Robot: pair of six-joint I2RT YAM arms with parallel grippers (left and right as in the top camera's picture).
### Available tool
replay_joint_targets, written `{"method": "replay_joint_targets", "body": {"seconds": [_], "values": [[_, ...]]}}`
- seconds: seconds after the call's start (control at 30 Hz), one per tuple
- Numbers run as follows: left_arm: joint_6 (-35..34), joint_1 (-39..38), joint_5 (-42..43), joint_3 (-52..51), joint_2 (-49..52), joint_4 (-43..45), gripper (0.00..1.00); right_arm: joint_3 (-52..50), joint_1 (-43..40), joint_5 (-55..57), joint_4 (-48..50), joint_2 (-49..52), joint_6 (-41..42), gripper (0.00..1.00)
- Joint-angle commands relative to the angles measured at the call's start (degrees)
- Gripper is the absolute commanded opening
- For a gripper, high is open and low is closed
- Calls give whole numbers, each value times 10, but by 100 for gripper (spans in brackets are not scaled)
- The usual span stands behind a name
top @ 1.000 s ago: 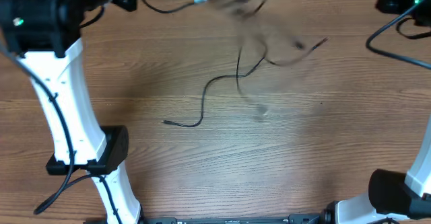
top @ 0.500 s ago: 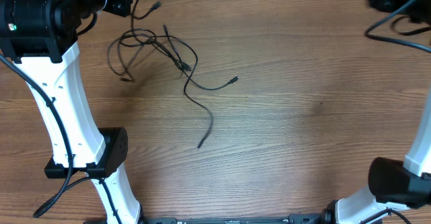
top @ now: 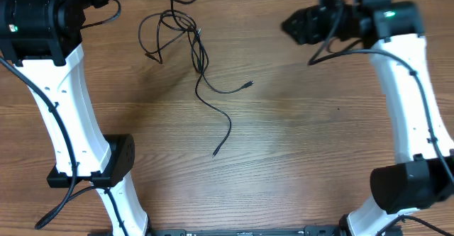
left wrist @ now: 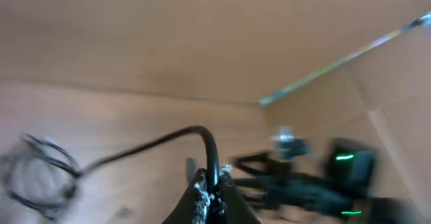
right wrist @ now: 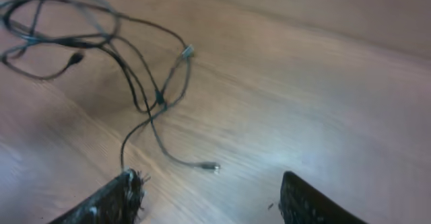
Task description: Untangle cables
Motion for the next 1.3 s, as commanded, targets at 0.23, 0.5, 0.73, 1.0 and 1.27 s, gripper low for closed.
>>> {"method": "replay_joint_targets", "body": {"seconds": [0.23,0.5,0.73,1.0,1.27], "values": [[-363,-10,127,2,-14,21,4,-75,77,43,263,26,-77,54],[-501,-12,151,2,-15,106,4,-77,144,36,273,80,-77,64],[-530,-13,151,2,-15,142,4,-77,209,43,309,85,-77,63],[-365,-8,141,2,-15,142,78,-77,213,175,335,83,-57,4],[271,-9,-38,2,-17,-30,100,-75,70,206,306,6,12,4]]}}
